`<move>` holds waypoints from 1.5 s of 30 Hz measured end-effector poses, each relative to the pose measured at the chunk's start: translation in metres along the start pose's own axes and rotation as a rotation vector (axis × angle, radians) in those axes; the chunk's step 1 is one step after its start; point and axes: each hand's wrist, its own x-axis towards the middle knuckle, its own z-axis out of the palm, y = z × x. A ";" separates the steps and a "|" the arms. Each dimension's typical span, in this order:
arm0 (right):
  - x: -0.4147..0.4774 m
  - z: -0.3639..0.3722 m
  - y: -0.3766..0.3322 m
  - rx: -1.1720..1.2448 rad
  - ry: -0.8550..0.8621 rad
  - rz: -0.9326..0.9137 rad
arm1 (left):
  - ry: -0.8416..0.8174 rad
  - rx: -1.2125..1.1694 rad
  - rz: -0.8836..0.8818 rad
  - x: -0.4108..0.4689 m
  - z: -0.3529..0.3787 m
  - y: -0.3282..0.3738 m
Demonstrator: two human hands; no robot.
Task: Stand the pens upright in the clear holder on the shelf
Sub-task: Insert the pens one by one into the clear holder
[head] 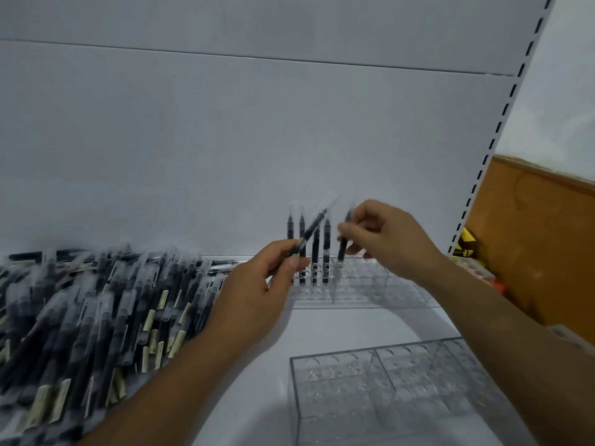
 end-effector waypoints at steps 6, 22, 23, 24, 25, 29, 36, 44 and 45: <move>-0.002 -0.006 0.003 -0.385 0.006 0.010 | -0.001 0.017 -0.012 0.000 0.000 0.000; -0.009 0.008 -0.016 0.268 -0.192 -0.103 | -0.045 0.340 0.044 -0.002 0.002 0.007; -0.009 0.009 -0.015 0.259 -0.194 -0.104 | -0.055 0.361 0.053 -0.002 0.002 0.008; -0.010 0.008 -0.016 0.260 -0.196 -0.108 | -0.062 0.375 0.064 -0.001 0.002 0.008; -0.010 0.007 -0.017 0.281 -0.188 -0.118 | -0.068 0.378 0.071 -0.001 0.002 0.008; -0.004 -0.005 -0.015 0.394 0.133 -0.129 | -0.138 0.401 0.109 -0.002 0.002 0.002; 0.005 -0.010 0.002 0.032 0.401 -0.125 | -0.180 0.527 0.198 -0.002 0.005 -0.002; 0.003 -0.009 0.003 -0.092 0.333 -0.131 | -0.159 0.617 0.236 -0.003 0.006 -0.002; 0.004 -0.009 0.003 -0.109 0.343 -0.134 | -0.148 0.625 0.247 -0.003 0.006 -0.002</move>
